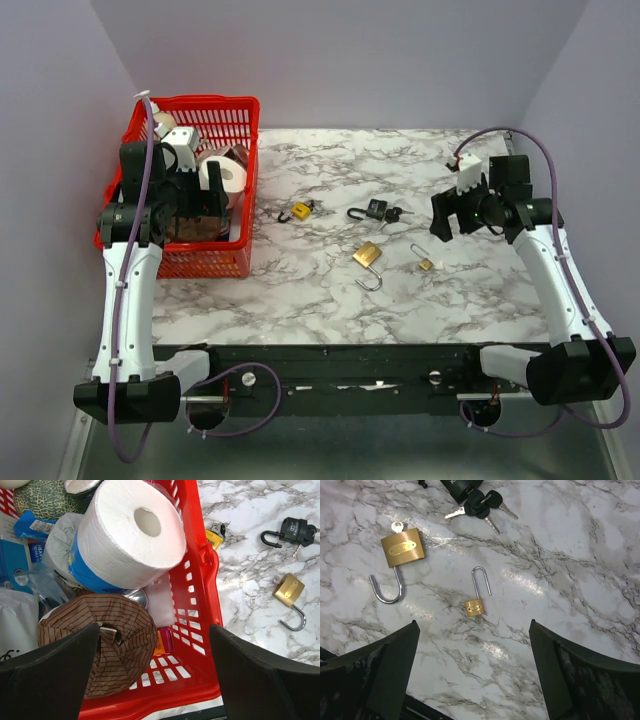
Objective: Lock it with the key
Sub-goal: Pick up the lock from the center of the board.
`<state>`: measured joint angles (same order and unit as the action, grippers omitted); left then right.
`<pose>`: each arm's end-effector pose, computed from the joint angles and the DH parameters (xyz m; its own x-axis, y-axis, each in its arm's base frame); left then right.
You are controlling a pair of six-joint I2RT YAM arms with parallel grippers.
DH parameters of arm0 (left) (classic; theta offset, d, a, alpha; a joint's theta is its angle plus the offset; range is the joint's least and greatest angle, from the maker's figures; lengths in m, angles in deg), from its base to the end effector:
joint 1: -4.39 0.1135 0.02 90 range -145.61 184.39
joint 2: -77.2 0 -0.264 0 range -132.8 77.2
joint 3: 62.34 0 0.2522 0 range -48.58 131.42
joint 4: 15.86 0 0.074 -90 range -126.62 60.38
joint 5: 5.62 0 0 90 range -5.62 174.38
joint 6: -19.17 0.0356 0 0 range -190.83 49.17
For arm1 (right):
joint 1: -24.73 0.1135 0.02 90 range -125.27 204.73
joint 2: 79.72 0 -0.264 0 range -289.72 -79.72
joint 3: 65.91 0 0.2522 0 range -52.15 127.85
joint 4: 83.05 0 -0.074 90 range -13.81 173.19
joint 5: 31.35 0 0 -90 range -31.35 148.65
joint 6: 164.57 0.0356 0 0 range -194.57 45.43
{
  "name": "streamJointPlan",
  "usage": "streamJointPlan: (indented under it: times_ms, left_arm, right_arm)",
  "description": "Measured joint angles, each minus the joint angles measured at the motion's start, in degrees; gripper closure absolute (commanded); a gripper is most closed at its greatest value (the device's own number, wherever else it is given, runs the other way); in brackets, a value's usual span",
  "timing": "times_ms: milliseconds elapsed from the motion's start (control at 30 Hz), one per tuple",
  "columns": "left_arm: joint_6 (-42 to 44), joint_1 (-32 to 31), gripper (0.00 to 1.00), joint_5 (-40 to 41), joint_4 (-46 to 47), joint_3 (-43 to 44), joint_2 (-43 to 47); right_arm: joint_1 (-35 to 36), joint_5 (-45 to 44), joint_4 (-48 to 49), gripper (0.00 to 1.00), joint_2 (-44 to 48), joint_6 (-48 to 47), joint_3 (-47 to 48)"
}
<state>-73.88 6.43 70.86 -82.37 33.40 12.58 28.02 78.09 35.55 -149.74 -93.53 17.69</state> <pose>0.2115 -0.0008 0.4195 -0.5862 -0.0726 -0.8069 0.1248 0.9760 -0.1786 0.2461 0.0260 0.3411 -0.6096 -0.3419 -0.7152 -0.5026 0.8644 0.0151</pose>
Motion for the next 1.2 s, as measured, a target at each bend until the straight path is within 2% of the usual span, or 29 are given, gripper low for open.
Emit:
streamJointPlan:
  times_ms: [300, 433, 633, 867, 1200]
  left_arm:
    - [-0.2, 0.0, 0.01, -1.0, 0.4, 8.0, -2.0]
    - [0.7, 0.0, 0.01, -4.7, 0.8, 11.1, -2.2]
    - [3.1, 0.0, 0.01, -12.9, 1.4, 10.1, -2.0]
    - [4.8, -0.2, 0.01, -20.0, 2.7, 6.0, 0.0]
    - [5.0, -0.4, 0.01, -23.6, 3.5, 5.9, 0.3]
  right_arm:
    - [5.4, -7.0, -1.1, 0.0, -4.7, -3.7, -1.7]
    - [6.1, -8.0, -1.1, 0.0, -9.4, -4.8, -2.6]
    - [6.1, -8.1, -1.1, 0.0, -16.8, -6.6, -3.9]
    - [6.6, -7.8, 0.5, 0.13, -21.0, -7.1, -6.1]
    - [9.4, -8.3, 5.0, 0.2, -27.3, -7.2, -7.9]
